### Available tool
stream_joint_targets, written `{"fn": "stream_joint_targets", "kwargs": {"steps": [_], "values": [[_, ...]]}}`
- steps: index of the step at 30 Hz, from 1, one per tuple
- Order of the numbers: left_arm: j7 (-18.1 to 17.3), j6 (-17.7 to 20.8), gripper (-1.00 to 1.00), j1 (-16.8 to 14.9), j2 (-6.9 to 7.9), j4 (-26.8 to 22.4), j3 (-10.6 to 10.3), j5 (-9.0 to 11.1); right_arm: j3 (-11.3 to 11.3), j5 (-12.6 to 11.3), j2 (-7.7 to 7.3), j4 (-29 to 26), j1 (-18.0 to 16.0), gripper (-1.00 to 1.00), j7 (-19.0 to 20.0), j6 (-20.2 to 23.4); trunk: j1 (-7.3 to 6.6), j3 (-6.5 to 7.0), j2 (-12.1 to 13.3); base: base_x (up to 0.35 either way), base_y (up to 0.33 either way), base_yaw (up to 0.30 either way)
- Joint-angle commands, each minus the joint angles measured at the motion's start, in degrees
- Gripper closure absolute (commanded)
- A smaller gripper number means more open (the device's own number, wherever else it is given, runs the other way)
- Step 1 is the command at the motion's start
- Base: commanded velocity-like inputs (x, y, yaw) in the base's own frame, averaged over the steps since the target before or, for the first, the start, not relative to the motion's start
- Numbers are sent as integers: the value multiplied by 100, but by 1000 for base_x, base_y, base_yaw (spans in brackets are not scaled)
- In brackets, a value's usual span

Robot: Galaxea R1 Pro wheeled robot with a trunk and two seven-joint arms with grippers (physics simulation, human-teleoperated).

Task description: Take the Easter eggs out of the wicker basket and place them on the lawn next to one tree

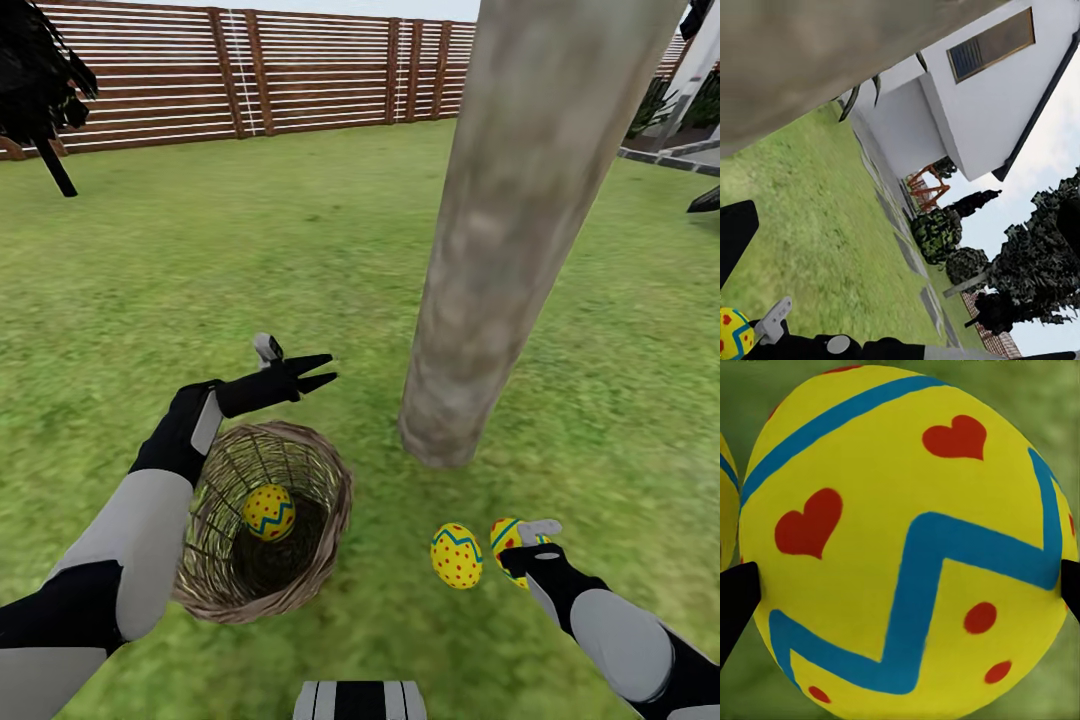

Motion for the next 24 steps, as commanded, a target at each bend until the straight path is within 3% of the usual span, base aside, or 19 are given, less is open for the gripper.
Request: {"fn": "stream_joint_targets", "kwargs": {"steps": [1, 9, 13, 24], "values": [[-33, 45, -100, -1, 0, 3, 20, -10, -31, 54, -1, 1, -4, 100, -13, 18, -1, -4, -2, 132, -5, 0], [-104, 36, -100, 15, 59, 22, 22, -8, -31, 54, -6, -1, -4, 100, -13, 10, -1, -4, -2, 109, -26, 0], [-318, 36, -100, 27, 105, 22, 22, -8, -31, 54, -7, -6, -4, 100, -13, 10, -1, -4, -2, 0, 0, 0], [-345, 36, -100, 27, 136, -21, 13, -17, -34, 54, -7, -60, -4, 100, -13, -245, 28, -248, -16, 0, 0, 0]]}}
